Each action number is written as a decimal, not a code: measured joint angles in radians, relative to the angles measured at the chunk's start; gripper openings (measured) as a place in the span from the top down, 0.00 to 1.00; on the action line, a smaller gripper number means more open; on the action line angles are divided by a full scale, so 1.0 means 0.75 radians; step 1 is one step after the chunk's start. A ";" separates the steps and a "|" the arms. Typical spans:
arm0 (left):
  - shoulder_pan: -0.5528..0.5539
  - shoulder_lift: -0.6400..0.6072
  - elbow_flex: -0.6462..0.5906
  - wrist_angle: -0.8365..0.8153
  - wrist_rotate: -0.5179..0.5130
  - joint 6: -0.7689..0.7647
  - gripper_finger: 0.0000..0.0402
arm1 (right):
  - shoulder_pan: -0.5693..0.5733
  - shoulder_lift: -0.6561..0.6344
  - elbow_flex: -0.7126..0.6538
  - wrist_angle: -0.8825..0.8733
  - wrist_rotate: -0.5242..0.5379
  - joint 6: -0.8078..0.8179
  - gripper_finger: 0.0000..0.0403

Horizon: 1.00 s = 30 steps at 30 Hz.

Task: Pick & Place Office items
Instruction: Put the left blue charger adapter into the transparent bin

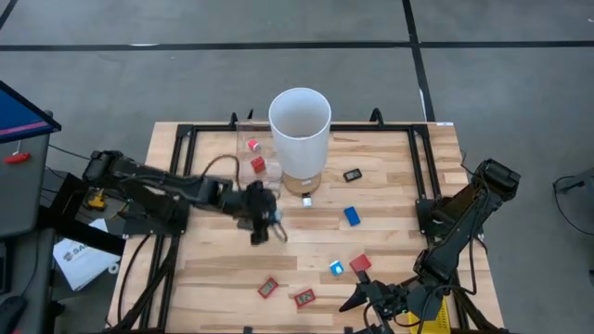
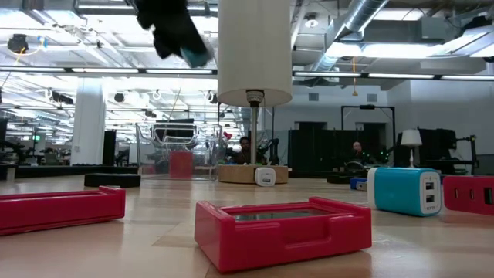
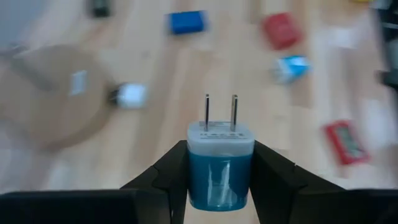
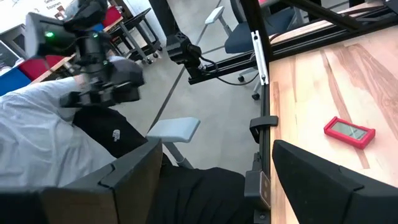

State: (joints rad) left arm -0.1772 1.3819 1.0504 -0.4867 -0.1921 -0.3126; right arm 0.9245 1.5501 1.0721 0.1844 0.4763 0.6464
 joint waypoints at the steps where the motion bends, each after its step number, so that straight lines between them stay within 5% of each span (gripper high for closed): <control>1: 0.040 0.000 0.001 -0.026 0.000 0.002 0.69 | 0.000 0.000 0.000 0.000 0.000 0.000 0.26; 12: 0.341 -0.104 0.001 -0.257 0.006 -0.043 0.69 | 0.015 0.000 0.000 0.000 0.001 -0.001 0.26; 22: 0.517 -0.322 0.001 -0.297 -0.016 -0.122 0.69 | 0.024 0.000 -0.001 0.000 0.032 -0.004 0.26; 30: 0.725 -0.331 0.001 -0.275 -0.035 -0.149 0.69 | 0.021 0.000 -0.001 0.000 0.036 -0.019 0.26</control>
State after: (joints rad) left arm 0.3667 1.1336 1.0512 -0.6926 -0.2184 -0.4240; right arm 0.9405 1.5501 1.0718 0.1844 0.5030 0.6321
